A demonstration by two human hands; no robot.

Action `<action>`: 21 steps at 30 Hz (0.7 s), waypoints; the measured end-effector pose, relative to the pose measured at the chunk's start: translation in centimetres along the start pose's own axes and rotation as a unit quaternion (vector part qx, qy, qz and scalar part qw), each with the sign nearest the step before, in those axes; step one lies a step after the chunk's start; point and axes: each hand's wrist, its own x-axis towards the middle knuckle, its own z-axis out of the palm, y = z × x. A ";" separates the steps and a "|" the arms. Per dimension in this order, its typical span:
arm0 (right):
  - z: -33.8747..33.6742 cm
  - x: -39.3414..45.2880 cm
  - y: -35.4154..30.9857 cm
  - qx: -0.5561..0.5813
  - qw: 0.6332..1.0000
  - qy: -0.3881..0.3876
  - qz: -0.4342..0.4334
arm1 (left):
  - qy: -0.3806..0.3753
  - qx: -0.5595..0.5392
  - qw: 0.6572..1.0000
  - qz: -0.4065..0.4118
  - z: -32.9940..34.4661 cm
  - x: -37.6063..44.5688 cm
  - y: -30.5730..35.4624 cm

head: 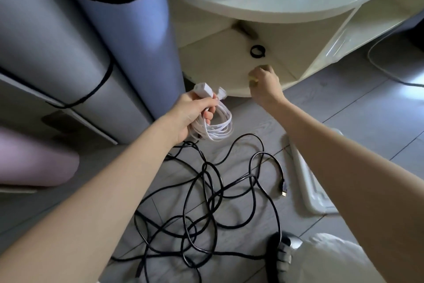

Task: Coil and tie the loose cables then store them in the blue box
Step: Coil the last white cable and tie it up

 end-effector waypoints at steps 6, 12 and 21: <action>1.7 2.3 1.2 -0.123 0.991 -0.045 0.006 | 0.026 0.002 1.000 0.003 -1.0 1.5 -0.5; 2.6 3.2 -0.4 0.098 0.994 0.039 0.003 | 0.070 -0.012 0.997 0.003 -2.7 2.6 -1.1; -2.9 -6.2 -10.0 0.508 0.817 -0.271 0.017 | 0.134 -0.117 0.982 0.064 -3.4 -4.0 3.0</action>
